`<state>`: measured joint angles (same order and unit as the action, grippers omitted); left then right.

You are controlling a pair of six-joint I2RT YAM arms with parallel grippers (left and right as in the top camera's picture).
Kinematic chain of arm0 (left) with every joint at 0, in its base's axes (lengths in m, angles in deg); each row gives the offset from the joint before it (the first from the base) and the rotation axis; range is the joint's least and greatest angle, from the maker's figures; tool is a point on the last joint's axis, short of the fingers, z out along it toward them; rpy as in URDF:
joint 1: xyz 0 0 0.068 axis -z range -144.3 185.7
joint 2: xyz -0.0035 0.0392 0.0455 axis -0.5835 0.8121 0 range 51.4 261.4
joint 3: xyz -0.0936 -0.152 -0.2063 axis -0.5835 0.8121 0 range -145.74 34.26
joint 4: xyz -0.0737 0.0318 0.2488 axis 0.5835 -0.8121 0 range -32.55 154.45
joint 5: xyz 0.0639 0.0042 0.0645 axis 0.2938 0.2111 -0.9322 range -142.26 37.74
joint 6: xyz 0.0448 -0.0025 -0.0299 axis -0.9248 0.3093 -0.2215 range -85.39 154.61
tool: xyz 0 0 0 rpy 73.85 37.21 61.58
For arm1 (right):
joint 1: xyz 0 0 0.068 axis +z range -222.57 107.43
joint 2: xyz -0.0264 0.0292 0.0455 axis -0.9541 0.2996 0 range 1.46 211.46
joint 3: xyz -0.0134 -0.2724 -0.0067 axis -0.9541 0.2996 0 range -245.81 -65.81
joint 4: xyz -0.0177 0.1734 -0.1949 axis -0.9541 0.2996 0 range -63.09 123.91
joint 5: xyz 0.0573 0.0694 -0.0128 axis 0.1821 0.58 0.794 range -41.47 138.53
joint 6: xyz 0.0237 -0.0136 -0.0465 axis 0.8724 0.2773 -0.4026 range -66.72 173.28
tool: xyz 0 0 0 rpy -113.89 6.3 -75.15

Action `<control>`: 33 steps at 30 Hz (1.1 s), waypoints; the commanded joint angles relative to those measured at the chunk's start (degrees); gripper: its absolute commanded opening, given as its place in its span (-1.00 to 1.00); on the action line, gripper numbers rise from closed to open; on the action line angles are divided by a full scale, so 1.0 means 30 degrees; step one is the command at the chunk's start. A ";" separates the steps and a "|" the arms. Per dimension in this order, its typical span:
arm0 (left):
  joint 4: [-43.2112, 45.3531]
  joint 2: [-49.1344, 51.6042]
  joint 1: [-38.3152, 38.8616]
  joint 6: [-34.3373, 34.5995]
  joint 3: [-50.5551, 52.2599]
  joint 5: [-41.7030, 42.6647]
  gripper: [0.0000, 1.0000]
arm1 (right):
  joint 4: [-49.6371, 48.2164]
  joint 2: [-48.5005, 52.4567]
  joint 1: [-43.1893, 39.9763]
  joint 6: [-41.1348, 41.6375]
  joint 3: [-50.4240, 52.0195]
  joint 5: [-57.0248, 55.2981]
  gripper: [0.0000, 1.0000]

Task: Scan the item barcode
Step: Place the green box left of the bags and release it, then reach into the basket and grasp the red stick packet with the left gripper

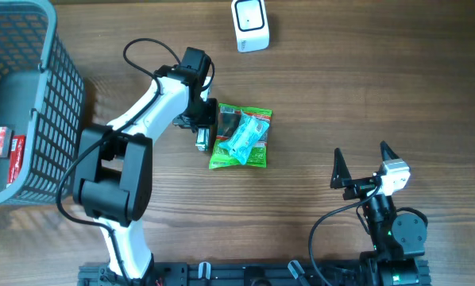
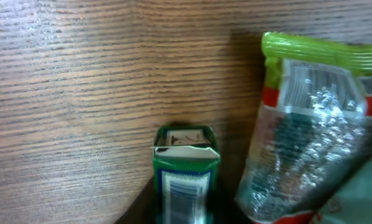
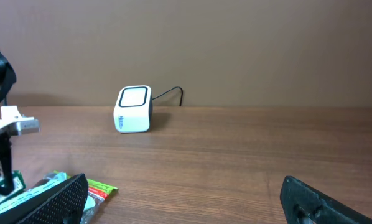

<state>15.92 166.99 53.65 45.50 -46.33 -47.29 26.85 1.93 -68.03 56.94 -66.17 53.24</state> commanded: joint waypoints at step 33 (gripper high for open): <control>-0.5122 -0.4619 -2.0837 -0.1494 -0.7599 -0.5450 0.95 | -0.0066 -0.0087 0.0087 0.0277 0.0015 0.0219 1.00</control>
<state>1.12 149.55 -5.91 41.98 -73.35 -66.28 26.85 1.93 -68.03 56.94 -66.17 53.24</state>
